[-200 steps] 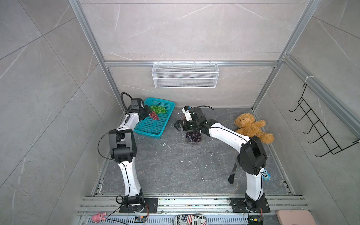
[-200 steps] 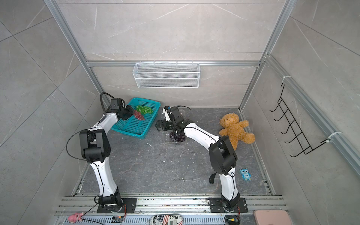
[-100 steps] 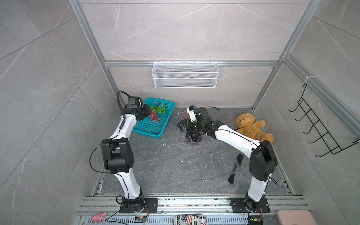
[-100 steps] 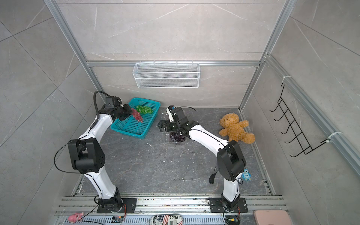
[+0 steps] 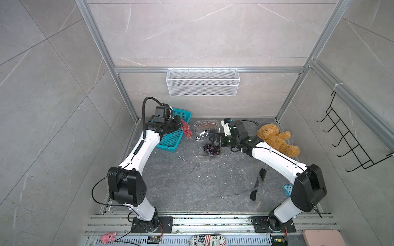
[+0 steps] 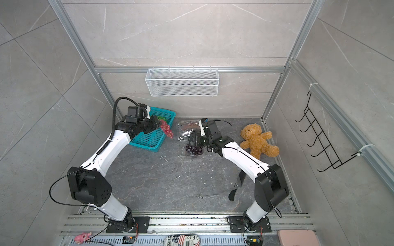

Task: Pack grapes into containers
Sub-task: Place the grape into the packing box.

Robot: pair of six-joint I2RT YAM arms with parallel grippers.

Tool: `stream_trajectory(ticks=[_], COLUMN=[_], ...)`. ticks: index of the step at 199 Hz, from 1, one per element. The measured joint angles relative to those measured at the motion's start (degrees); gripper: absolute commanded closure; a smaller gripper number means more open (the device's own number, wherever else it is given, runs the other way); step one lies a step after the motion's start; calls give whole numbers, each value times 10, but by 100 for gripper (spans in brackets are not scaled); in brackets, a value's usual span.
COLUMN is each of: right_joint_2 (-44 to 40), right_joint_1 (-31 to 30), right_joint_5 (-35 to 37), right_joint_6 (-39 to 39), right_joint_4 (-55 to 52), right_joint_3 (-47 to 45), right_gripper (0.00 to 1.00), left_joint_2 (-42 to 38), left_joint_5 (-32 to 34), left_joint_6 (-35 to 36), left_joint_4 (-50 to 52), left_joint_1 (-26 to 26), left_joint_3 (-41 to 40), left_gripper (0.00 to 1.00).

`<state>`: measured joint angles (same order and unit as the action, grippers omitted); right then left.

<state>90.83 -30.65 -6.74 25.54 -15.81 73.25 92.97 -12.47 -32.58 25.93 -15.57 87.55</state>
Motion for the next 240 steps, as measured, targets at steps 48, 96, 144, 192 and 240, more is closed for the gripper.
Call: stream_trajectory(ticks=[48, 96, 144, 192, 240], right_joint_2=[-47, -55, -55, -54, -40], right_joint_1=[26, 26, 26, 26, 26], right_joint_5=[5, 5, 5, 5, 3], right_joint_6=[3, 10, 18, 19, 20], right_joint_4=[-3, -2, 0, 11, 23], right_joint_3=[-66, -110, -120, -120, -120], right_gripper=[1, 0, 1, 0, 1], left_joint_2=[-11, -2, 39, 71, 85], left_joint_5=[18, 35, 47, 56, 69], left_joint_6=[-6, -10, -7, 6, 32], left_joint_4=[-3, -5, -9, -7, 0], left_joint_1=[-74, -121, -150, -152, -153], left_joint_3=[-38, -66, -66, -66, -60], left_gripper=[96, 96, 97, 97, 96])
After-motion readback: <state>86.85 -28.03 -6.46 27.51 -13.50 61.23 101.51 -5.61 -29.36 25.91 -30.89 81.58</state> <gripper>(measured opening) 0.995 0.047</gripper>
